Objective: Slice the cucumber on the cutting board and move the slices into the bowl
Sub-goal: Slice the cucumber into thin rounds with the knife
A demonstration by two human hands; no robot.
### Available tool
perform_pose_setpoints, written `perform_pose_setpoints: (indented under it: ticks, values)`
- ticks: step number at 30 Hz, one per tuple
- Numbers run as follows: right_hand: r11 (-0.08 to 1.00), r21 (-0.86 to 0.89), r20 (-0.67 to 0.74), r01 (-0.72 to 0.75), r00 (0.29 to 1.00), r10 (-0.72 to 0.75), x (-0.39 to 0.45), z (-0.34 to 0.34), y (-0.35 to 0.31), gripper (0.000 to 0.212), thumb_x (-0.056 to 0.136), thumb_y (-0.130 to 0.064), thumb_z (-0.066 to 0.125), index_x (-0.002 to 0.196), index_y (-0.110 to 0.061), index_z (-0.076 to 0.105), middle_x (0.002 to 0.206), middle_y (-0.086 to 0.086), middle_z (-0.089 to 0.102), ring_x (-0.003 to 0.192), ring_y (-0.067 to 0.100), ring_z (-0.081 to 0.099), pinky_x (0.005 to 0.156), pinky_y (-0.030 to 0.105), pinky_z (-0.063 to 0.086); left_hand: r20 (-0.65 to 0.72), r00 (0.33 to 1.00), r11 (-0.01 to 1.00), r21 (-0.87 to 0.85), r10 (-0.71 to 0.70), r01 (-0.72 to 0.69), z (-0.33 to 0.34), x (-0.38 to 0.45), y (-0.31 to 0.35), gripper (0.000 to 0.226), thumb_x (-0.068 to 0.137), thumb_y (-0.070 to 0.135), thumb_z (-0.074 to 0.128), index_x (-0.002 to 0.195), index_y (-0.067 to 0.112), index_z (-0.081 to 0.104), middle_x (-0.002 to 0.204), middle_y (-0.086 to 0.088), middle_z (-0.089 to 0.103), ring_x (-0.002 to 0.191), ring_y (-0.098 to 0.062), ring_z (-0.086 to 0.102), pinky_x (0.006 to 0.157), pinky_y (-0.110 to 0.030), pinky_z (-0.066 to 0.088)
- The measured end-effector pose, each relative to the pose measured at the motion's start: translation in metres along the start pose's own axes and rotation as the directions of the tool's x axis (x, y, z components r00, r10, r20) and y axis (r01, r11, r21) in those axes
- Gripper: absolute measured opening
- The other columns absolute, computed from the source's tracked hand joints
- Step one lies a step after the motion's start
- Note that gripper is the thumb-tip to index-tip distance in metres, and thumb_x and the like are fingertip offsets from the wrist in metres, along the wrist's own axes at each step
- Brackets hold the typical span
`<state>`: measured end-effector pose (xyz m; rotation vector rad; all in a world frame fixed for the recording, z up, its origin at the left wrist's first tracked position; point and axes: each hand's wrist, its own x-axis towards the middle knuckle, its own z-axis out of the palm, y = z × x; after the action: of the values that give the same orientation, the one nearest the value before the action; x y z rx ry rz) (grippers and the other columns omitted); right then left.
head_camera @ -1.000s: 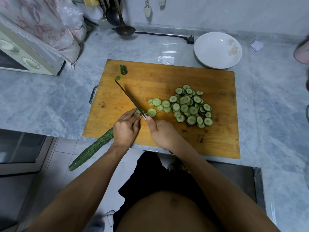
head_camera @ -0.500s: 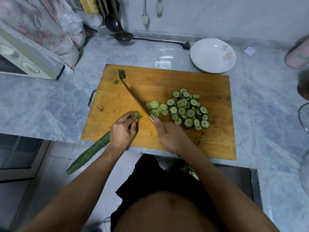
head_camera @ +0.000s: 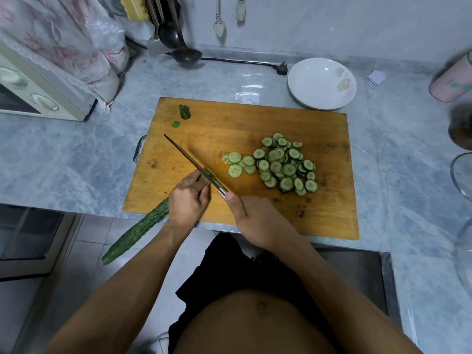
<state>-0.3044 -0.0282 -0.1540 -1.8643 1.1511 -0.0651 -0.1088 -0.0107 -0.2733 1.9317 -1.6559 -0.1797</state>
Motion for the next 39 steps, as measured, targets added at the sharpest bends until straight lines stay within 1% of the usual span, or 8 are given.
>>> perform_pose_setpoints:
  ticks: [6, 10, 17, 20, 25, 29, 35, 39]
  values:
    - [1.0, 0.0, -0.021, 0.012, 1.0, -0.012, 0.001, 0.002, 0.001, 0.056, 0.105, -0.046, 0.026, 0.067, -0.008, 0.043, 0.067, 0.008, 0.047, 0.067, 0.024, 0.047, 0.062, 0.034, 0.029, -0.016, 1.0, 1.0, -0.015, -0.005, 0.005, 0.0, 0.0, 0.001, 0.037, 0.089, 0.026, 0.045, 0.089, 0.006, 0.076, 0.114, -0.011, 0.071, 0.093, -0.03, 0.07, 0.07, -0.036, 0.058]
    - [1.0, -0.007, -0.032, 0.007, 0.999, -0.007, -0.001, 0.002, -0.001, 0.057, 0.105, -0.047, 0.025, 0.068, -0.008, 0.044, 0.069, 0.01, 0.05, 0.069, 0.024, 0.048, 0.063, 0.035, 0.028, -0.018, 1.0, 0.999, -0.033, -0.013, 0.013, 0.001, 0.0, 0.001, 0.037, 0.09, 0.026, 0.046, 0.094, 0.008, 0.078, 0.118, -0.008, 0.07, 0.102, -0.026, 0.069, 0.076, -0.035, 0.058]
    - [1.0, 0.015, -0.004, 0.006, 1.0, -0.006, 0.001, -0.002, -0.001, 0.057, 0.106, -0.043, 0.026, 0.07, -0.004, 0.047, 0.075, 0.019, 0.056, 0.073, 0.03, 0.054, 0.06, 0.036, 0.025, -0.029, 1.0, 0.999, -0.032, -0.002, 0.001, 0.0, 0.0, 0.003, 0.035, 0.089, 0.022, 0.046, 0.093, 0.007, 0.078, 0.114, -0.008, 0.071, 0.098, -0.025, 0.07, 0.075, -0.036, 0.059]
    - [0.999, 0.031, 0.028, -0.011, 1.0, 0.01, 0.004, -0.003, -0.004, 0.057, 0.107, -0.043, 0.024, 0.063, -0.009, 0.04, 0.065, 0.01, 0.047, 0.063, 0.024, 0.047, 0.06, 0.035, 0.025, -0.026, 1.0, 0.999, -0.033, -0.007, 0.006, 0.001, 0.001, 0.001, 0.036, 0.089, 0.023, 0.046, 0.096, 0.007, 0.078, 0.117, -0.008, 0.071, 0.102, -0.025, 0.069, 0.078, -0.037, 0.059]
    - [0.998, 0.041, 0.011, -0.044, 0.999, 0.043, 0.018, 0.004, -0.01, 0.06, 0.107, -0.044, 0.021, 0.063, -0.009, 0.043, 0.066, 0.009, 0.051, 0.069, 0.026, 0.051, 0.063, 0.035, 0.032, -0.036, 0.999, 1.0, -0.026, 0.001, -0.002, -0.001, 0.001, 0.007, 0.036, 0.088, 0.021, 0.046, 0.095, 0.005, 0.077, 0.115, -0.011, 0.071, 0.096, -0.028, 0.07, 0.073, -0.036, 0.059]
    - [0.992, 0.082, 0.027, -0.098, 0.995, 0.096, 0.032, 0.004, -0.01, 0.061, 0.107, -0.045, 0.021, 0.06, -0.012, 0.043, 0.059, 0.003, 0.046, 0.059, 0.022, 0.047, 0.058, 0.032, 0.032, -0.052, 0.999, 1.0, -0.003, -0.017, 0.017, -0.001, -0.001, 0.007, 0.022, 0.083, 0.008, 0.06, 0.095, 0.003, 0.077, 0.112, -0.018, 0.071, 0.093, -0.032, 0.071, 0.077, -0.042, 0.058]
    - [0.996, 0.05, -0.026, -0.075, 0.997, 0.076, 0.032, 0.012, -0.008, 0.061, 0.108, -0.041, 0.021, 0.063, -0.009, 0.046, 0.068, 0.01, 0.053, 0.079, 0.033, 0.056, 0.064, 0.032, 0.028, -0.021, 0.999, 0.999, 0.014, 0.037, -0.036, -0.007, 0.0, 0.008, 0.022, 0.082, 0.002, 0.066, 0.102, 0.005, 0.076, 0.116, -0.018, 0.069, 0.099, -0.033, 0.069, 0.078, -0.04, 0.057]
    - [0.995, 0.066, -0.021, -0.076, 0.997, 0.077, 0.028, -0.003, 0.001, 0.06, 0.106, -0.045, 0.021, 0.059, -0.013, 0.037, 0.06, 0.01, 0.043, 0.061, 0.028, 0.045, 0.057, 0.035, 0.025, -0.007, 0.999, 0.999, 0.029, 0.044, -0.044, -0.018, -0.004, 0.002, 0.025, 0.086, 0.012, 0.068, 0.109, 0.016, 0.076, 0.122, -0.004, 0.069, 0.102, -0.022, 0.069, 0.073, -0.035, 0.059]
